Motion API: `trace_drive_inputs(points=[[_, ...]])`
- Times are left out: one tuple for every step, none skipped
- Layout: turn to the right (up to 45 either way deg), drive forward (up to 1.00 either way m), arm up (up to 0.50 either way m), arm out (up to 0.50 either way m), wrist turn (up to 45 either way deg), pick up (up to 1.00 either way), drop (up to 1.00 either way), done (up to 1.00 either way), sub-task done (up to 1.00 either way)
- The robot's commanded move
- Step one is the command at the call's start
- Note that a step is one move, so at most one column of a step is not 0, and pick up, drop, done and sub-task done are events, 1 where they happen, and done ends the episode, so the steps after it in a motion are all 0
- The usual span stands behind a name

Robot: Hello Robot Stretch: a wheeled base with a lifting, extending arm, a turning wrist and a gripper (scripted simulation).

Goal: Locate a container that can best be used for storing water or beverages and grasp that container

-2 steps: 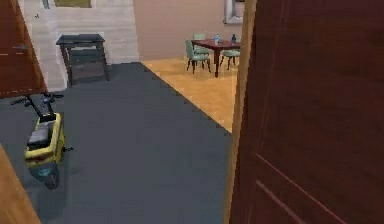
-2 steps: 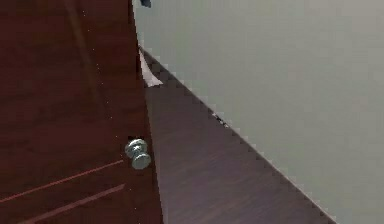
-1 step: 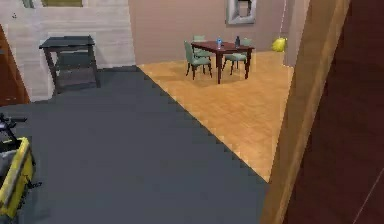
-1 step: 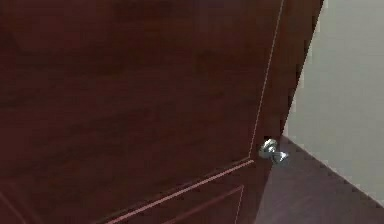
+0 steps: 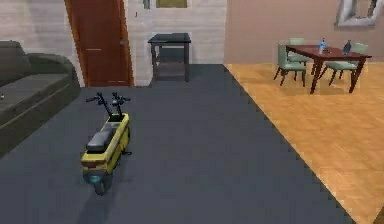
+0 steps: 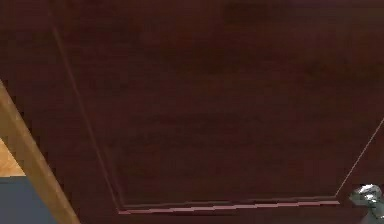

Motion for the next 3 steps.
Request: trace_drive_inputs(points=[[0.0, 0.45, 0.00, 0.00, 0.0, 0.00, 0.00, 0.00, 0.00], [39.0, 0.00, 0.00, 0.00, 0.0, 0.00, 0.00, 0.00, 0.00], [0.0, 1.00, 0.00, 0.00, 0.0, 0.00, 0.00, 0.00, 0.00]])
